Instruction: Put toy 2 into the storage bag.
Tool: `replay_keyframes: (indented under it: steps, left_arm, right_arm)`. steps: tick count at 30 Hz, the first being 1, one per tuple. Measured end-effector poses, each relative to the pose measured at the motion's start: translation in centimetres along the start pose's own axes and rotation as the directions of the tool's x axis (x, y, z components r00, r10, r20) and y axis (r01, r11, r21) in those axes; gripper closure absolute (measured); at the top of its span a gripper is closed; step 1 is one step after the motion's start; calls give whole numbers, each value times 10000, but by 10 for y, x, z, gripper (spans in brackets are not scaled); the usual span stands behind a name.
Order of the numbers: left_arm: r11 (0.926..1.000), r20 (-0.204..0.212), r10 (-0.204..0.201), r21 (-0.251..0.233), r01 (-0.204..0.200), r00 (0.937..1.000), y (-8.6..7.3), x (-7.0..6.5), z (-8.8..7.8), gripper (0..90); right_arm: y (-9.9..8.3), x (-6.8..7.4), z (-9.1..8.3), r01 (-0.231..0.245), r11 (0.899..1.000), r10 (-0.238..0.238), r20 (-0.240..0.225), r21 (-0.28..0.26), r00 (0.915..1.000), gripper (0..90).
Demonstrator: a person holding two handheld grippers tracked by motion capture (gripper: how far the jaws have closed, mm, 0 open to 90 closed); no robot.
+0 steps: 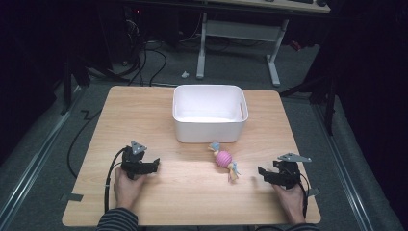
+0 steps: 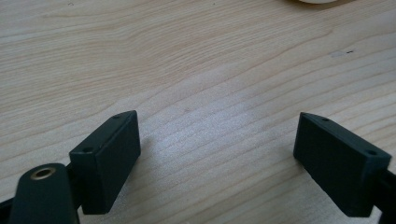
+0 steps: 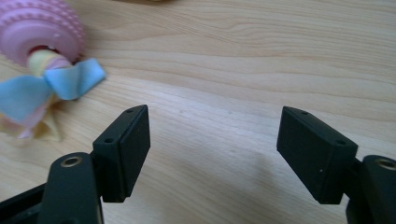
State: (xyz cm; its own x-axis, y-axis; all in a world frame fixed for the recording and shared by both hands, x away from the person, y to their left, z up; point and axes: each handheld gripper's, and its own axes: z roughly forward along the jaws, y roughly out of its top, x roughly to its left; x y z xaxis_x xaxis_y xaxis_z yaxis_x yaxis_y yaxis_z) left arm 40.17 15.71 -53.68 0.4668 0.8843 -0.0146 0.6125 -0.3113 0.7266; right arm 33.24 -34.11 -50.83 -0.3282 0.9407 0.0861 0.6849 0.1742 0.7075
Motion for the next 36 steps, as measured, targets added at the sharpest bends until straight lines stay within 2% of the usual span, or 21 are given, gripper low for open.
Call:
replay_keyframes:
  steps: [8,16,19,26,30,36]
  left_arm:
    - [10000,2,3,2,-3,10000,0,0,0,146]
    - [10000,3,5,4,-5,10000,0,0,0,146]
    - [10000,3,8,7,-8,10000,0,0,0,146]
    - [10000,-12,-8,16,8,10000,0,0,0,139]
    - [10000,-13,-6,18,6,10000,0,0,0,138]
    - [10000,-1,11,46,-11,10000,0,0,0,137]
  right_arm:
    - [7,18,-5,599,9981,-605,-557,-126,9966,271]
    - [22,38,-8,1268,9914,-1295,-1004,-334,9865,291]
    - [29,44,-6,1332,9904,-1366,-1190,-357,9835,294]
    - [49,67,4,1952,9803,-1973,-1517,-289,9685,297]
    - [57,75,8,2192,9755,-2196,-1649,-210,9616,300]
    - [67,86,19,2688,9632,-2652,-1825,-51,9468,301]
